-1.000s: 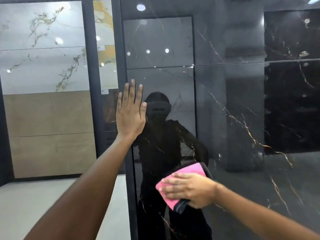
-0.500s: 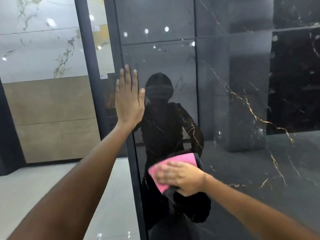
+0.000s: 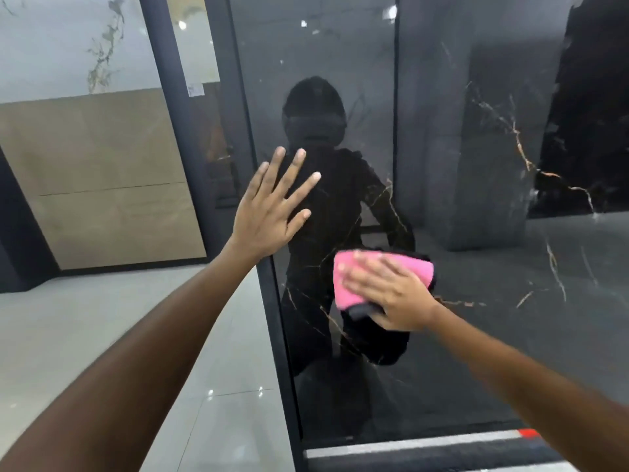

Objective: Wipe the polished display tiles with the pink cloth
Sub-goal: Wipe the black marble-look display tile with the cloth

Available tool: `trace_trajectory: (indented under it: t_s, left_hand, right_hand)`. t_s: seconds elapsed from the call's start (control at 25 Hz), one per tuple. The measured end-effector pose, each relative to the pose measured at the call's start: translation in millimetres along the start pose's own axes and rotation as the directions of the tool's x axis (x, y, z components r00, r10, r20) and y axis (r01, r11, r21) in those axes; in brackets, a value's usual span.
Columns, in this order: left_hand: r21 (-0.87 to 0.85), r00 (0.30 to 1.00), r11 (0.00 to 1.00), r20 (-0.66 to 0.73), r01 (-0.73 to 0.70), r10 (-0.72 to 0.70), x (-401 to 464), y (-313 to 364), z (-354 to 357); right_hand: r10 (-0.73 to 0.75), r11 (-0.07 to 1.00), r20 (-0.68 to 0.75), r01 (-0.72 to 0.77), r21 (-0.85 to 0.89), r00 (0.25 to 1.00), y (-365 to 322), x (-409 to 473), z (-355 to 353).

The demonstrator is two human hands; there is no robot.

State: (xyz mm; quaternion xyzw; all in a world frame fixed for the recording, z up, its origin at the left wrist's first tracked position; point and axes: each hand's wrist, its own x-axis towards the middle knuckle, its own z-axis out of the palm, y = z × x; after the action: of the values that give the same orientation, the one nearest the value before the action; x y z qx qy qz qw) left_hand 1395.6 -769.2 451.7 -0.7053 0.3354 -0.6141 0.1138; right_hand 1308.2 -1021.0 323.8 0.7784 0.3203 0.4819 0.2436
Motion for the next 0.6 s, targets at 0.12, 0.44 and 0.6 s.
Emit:
trace_trajectory:
  t_s: [0.12, 0.44, 0.6]
  left_hand:
    - [-0.003, 0.999, 0.999, 0.0, 0.038, -0.038, -9, 8, 1]
    - [-0.053, 0.986, 0.985, -0.008, 0.163, -0.164, -18, 20, 3]
    - [-0.072, 0.981, 0.979, 0.004, 0.192, -0.192, -24, 25, 3]
  right_hand:
    - [-0.169, 0.985, 0.04, 0.168, 0.028, 0.985, 48, -7, -19]
    - [0.188, 0.97, -0.062, -0.175, 0.171, 0.98, -29, 7, 15]
    - [-0.449, 0.888, 0.181, 0.415, 0.199, 0.875, -48, -21, 25]
